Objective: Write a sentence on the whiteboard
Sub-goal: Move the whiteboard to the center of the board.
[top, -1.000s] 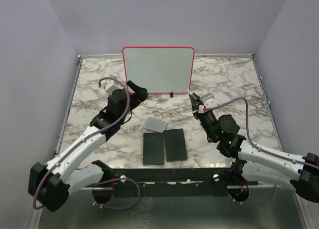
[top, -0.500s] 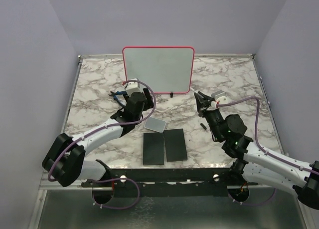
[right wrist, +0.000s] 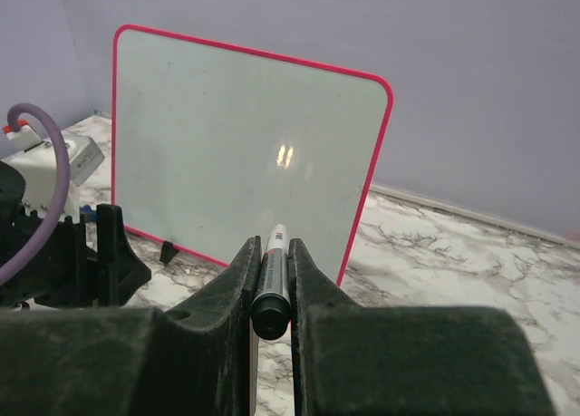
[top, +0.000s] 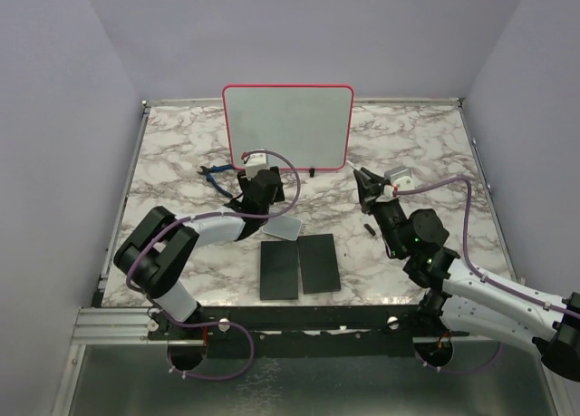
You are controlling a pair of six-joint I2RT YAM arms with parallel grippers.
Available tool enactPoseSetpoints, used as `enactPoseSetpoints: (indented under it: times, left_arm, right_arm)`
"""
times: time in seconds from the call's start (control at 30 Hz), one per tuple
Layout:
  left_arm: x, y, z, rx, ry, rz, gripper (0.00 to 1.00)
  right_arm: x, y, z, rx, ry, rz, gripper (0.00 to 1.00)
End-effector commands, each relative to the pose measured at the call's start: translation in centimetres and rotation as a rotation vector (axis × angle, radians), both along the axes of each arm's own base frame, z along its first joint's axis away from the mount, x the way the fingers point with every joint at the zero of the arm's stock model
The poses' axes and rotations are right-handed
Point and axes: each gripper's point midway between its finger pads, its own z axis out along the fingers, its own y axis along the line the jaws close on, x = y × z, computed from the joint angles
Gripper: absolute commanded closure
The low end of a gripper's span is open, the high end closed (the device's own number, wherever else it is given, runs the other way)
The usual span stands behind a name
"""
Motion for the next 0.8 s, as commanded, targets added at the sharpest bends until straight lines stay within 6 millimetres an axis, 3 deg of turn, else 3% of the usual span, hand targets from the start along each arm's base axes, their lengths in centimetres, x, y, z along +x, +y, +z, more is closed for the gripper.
enactPoseSetpoints:
  times: [0.0,0.77]
  left_arm:
    - [1.7,-0.6,0.0,0.004,-0.028,-0.004,0.37]
    - [6.3,-0.5,-5.4,0.064,0.046,0.036,0.51]
  right_arm:
    - [-0.2,-0.3,0.3,0.017,-0.020,0.002,0.99]
    - [-0.2,-0.6,0.1,0.012,-0.031,-0.013,0.99]
